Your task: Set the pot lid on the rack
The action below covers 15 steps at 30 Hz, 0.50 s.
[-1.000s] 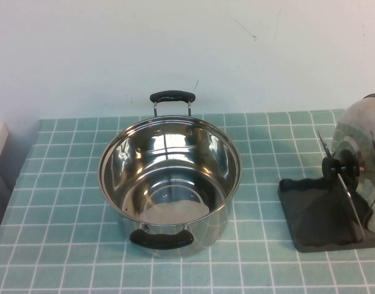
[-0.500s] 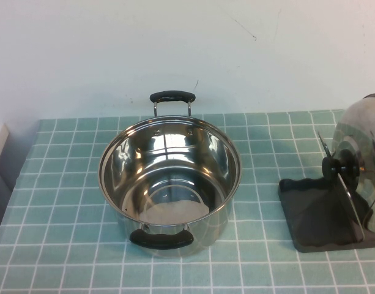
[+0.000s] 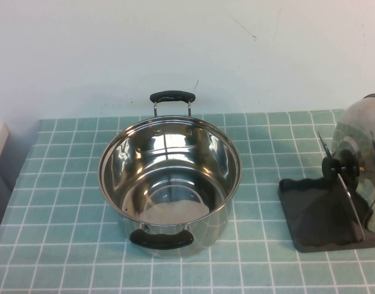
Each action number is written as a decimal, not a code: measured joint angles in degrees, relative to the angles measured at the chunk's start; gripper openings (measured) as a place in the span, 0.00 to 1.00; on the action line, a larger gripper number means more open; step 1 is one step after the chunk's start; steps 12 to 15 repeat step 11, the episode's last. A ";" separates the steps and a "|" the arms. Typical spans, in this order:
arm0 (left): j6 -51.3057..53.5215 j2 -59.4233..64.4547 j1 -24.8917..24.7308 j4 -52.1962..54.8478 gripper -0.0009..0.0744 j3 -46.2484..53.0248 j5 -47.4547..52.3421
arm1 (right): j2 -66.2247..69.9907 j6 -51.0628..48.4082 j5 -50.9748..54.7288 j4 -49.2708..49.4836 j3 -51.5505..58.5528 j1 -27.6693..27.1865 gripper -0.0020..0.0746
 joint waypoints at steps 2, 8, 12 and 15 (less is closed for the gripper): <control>0.00 -0.10 0.00 -0.09 0.01 0.00 0.00 | 0.00 0.00 0.00 0.00 0.00 0.00 0.02; 0.32 -0.10 0.00 -0.09 0.01 0.00 0.00 | 0.00 0.00 0.00 0.03 0.00 0.00 0.02; 0.32 -0.10 0.00 -0.09 0.01 0.00 0.00 | 0.00 0.00 0.00 0.03 0.00 0.00 0.02; 0.32 -0.10 0.00 -0.09 0.01 0.00 0.00 | 0.00 0.00 0.00 0.03 0.00 0.00 0.02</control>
